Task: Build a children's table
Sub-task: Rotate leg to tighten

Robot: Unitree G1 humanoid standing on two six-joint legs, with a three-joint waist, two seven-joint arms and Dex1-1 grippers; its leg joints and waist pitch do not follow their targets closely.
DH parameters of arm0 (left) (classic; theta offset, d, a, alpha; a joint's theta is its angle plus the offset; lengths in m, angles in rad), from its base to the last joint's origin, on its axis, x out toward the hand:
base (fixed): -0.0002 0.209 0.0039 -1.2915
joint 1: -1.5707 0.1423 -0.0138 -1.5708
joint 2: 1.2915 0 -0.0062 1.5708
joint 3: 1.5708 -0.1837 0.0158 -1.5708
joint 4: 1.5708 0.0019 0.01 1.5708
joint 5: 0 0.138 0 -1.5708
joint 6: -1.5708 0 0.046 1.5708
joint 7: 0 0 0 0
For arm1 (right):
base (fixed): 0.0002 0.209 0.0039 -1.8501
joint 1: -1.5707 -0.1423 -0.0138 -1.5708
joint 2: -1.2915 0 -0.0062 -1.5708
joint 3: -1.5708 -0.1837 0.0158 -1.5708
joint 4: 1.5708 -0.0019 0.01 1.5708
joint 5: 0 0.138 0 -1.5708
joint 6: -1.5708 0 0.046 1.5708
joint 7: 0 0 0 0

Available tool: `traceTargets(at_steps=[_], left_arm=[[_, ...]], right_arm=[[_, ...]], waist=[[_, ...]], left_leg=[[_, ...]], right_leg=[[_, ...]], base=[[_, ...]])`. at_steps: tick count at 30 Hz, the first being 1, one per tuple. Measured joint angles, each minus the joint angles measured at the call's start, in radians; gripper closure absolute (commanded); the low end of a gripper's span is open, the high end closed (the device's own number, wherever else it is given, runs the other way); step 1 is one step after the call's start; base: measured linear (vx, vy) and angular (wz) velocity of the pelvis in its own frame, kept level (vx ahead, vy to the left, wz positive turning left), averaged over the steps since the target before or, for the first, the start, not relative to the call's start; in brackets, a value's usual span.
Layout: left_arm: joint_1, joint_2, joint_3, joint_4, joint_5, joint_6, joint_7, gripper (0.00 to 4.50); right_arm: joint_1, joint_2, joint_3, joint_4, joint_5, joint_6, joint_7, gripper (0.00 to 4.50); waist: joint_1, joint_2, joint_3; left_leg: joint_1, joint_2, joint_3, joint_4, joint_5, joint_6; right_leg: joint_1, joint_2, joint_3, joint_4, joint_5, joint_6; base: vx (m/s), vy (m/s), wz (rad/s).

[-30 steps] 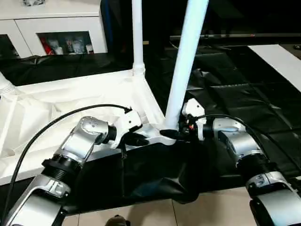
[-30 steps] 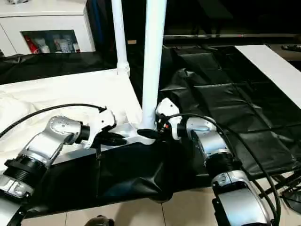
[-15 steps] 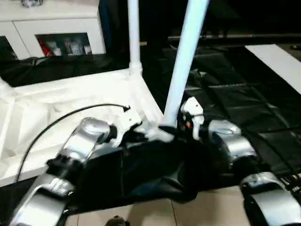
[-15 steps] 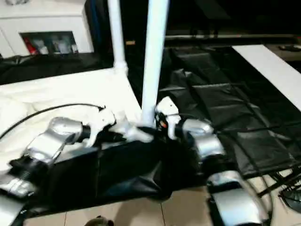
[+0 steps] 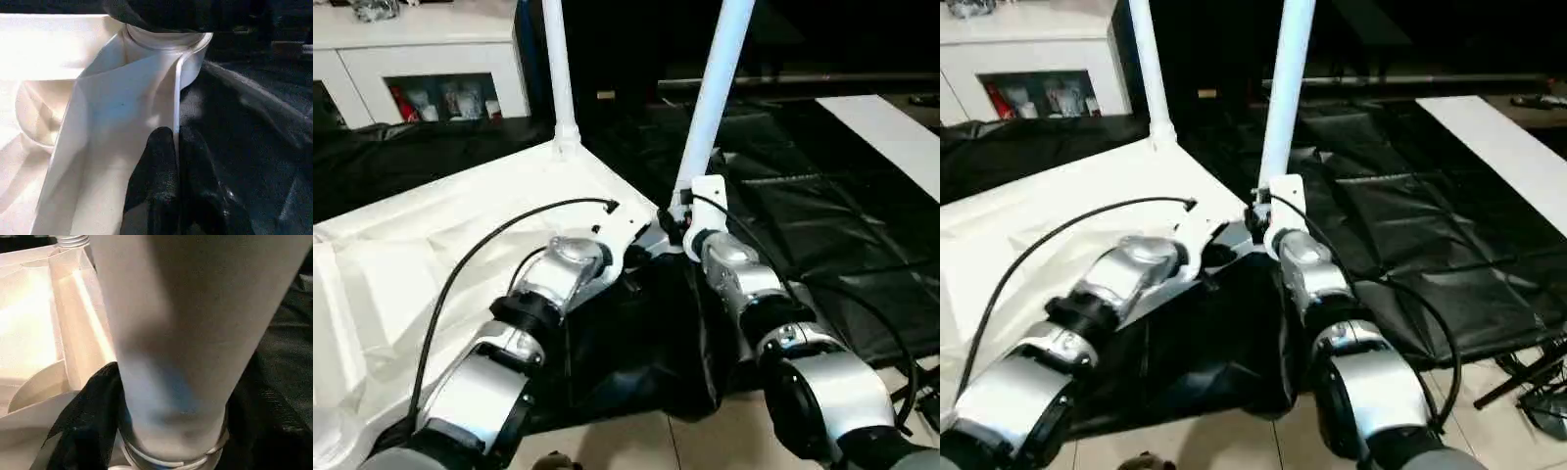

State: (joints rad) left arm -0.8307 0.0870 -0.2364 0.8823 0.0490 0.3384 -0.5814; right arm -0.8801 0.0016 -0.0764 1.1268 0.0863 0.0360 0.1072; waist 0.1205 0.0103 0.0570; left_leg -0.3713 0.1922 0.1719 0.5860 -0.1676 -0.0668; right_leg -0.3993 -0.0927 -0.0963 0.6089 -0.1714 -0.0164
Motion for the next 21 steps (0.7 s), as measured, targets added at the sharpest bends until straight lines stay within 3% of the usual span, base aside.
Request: traceTargets(at_steps=[3, 5, 7, 10, 15, 18, 21], left_arm=[[0.0, 0.001, 0.0, -0.001, 0.005, -0.006, -0.002, 4.5], [0.001, 0.005, -0.003, -0.001, 0.006, -0.015, -0.007, 4.5], [0.005, 0.015, -0.004, -0.004, 0.008, -0.025, -0.014, 4.5], [0.019, 0.048, -0.004, -0.024, 0.009, -0.042, -0.03, 4.5], [0.039, 0.073, -0.004, -0.052, 0.018, -0.066, -0.081, 4.5], [0.044, 0.098, -0.003, -0.057, 0.014, -0.079, -0.111, 4.5], [0.053, 0.114, -0.003, -0.077, 0.005, -0.079, -0.152, 4.5]], right_arm=[[-0.01, 0.002, -0.016, 0.012, 0.002, -0.001, 0.009, 1.83], [-0.011, 0.0, -0.022, 0.016, 0.003, -0.008, 0.023, 1.27], [-0.011, -0.001, -0.04, 0.016, 0.03, -0.022, 0.056, 1.27], [-0.006, -0.006, -0.043, 0.017, 0.039, -0.029, 0.12, 0.89], [0.015, -0.054, -0.033, -0.028, 0.039, -0.018, 0.246, 0.46], [0.045, -0.099, 0.003, -0.105, 0.039, 0.01, 0.383, 0.2], [0.104, -0.154, 0.086, -0.208, 0.027, 0.03, 0.54, 0.0]], waist=[[0.0, 0.0, 0.0], [-0.002, 0.0, 0.0], [-0.006, 0.0, 0.0], [-0.014, 0.001, 0.001], [-0.009, 0.001, 0.001], [-0.008, 0.001, 0.001], [-0.007, 0.001, 0.001]], left_leg=[[0.0, 0.0, 0.0, -0.001, 0.0, 0.0], [-0.001, 0.0, 0.0, -0.001, 0.0, 0.0], [-0.001, 0.0, 0.0, -0.001, 0.0, 0.0], [-0.002, 0.0, 0.0, -0.002, 0.0, 0.0], [-0.003, 0.0, 0.001, -0.008, 0.0, 0.0], [-0.004, 0.0, 0.001, -0.008, 0.0, 0.0], [-0.006, 0.001, 0.001, -0.006, 0.0, 0.0]], right_leg=[[0.0, 0.0, 0.0, 0.0, 0.001, -0.002], [-0.001, 0.0, 0.0, 0.0, 0.001, -0.002], [-0.002, 0.0, 0.0, 0.0, 0.001, -0.002], [-0.005, 0.0, -0.001, 0.001, 0.002, -0.002], [-0.007, 0.0, -0.001, 0.001, 0.002, -0.002], [-0.007, 0.0, -0.001, 0.001, 0.001, -0.001], [-0.008, 0.0, -0.001, -0.002, 0.0, -0.001]], base=[[0.0, 0.0, 0.0], [0.0, 0.0, 0.0], [0.0, 0.0, 0.0], [0.0, 0.0, 0.0], [0.0, 0.0, 0.0], [0.0, 0.0, 0.0], [0.0, 0.0, 0.0]])
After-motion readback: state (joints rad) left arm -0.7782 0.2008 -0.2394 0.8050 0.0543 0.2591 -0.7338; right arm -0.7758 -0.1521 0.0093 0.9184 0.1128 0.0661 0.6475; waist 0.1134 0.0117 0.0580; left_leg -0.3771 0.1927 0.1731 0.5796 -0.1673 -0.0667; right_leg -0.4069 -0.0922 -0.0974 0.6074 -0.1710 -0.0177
